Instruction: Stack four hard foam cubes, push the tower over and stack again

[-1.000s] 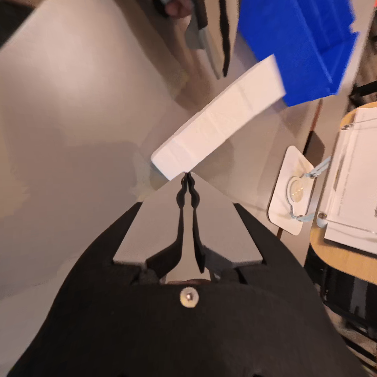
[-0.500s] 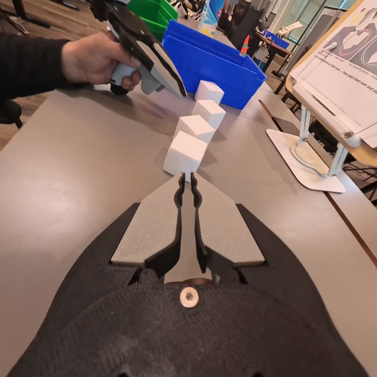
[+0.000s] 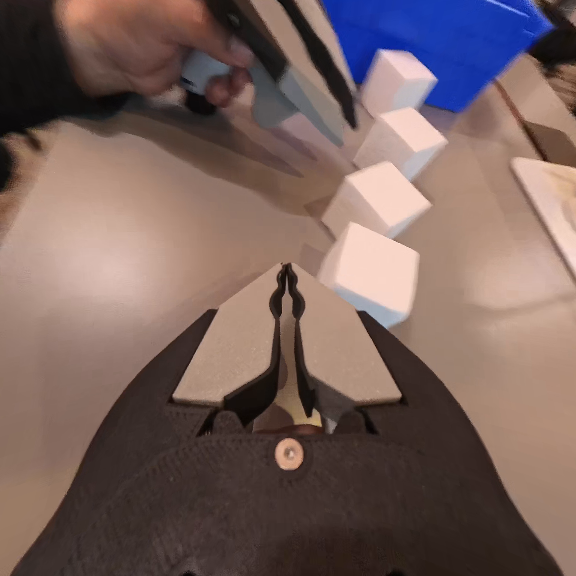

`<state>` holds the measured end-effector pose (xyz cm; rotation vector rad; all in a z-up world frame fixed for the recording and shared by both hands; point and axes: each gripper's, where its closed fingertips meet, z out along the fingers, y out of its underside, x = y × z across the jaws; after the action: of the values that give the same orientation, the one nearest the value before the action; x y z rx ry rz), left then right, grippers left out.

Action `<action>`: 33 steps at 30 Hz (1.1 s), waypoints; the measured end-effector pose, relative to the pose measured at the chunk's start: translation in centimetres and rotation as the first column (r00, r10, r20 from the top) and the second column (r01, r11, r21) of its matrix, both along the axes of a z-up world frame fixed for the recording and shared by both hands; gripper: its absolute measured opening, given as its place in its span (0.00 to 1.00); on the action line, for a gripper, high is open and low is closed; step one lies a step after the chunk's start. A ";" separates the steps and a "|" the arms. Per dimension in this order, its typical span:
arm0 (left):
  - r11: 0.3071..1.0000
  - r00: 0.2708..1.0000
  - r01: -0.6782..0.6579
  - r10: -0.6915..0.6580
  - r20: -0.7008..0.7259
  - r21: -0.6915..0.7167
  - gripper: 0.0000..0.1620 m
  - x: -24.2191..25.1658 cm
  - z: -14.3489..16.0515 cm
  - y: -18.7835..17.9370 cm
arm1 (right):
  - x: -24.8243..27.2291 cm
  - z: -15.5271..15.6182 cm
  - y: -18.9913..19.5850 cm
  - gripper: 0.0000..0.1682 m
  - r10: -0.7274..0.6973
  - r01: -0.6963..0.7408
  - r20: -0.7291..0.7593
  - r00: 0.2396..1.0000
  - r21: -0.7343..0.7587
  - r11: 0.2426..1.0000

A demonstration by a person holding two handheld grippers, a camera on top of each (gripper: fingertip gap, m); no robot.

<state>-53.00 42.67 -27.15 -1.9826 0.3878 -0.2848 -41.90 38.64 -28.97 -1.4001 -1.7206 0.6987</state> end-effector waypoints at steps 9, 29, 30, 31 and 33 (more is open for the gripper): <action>1.000 0.999 0.027 -0.027 -0.021 -0.009 0.19 0.5 -0.3 -0.2 | 1.6 1.3 8.3 0.00 -0.388 0.398 -0.088 0.917 0.175 0.900; 0.916 0.943 0.304 -0.328 -0.051 -0.260 0.46 3.6 -3.4 1.1 | 6.4 3.2 10.6 0.05 -0.444 0.449 -0.164 0.881 -0.009 0.894; 0.912 0.939 0.314 -0.339 -0.055 -0.265 0.46 3.8 -3.4 1.4 | 6.7 3.1 10.9 0.06 -0.454 0.456 -0.162 0.876 -0.032 0.890; 0.909 0.935 0.322 -0.349 -0.060 -0.265 0.46 4.1 -3.3 1.7 | 7.0 3.0 11.2 0.06 -0.462 0.460 -0.161 0.872 -0.052 0.887; 0.903 0.927 0.340 -0.369 -0.071 -0.263 0.45 4.7 -3.1 2.2 | 7.6 3.0 11.8 0.06 -0.476 0.469 -0.164 0.864 -0.082 0.879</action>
<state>-48.34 44.92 -30.23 -2.1713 0.8318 -0.4649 -34.35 50.48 -26.01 -1.6505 -1.1582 0.5607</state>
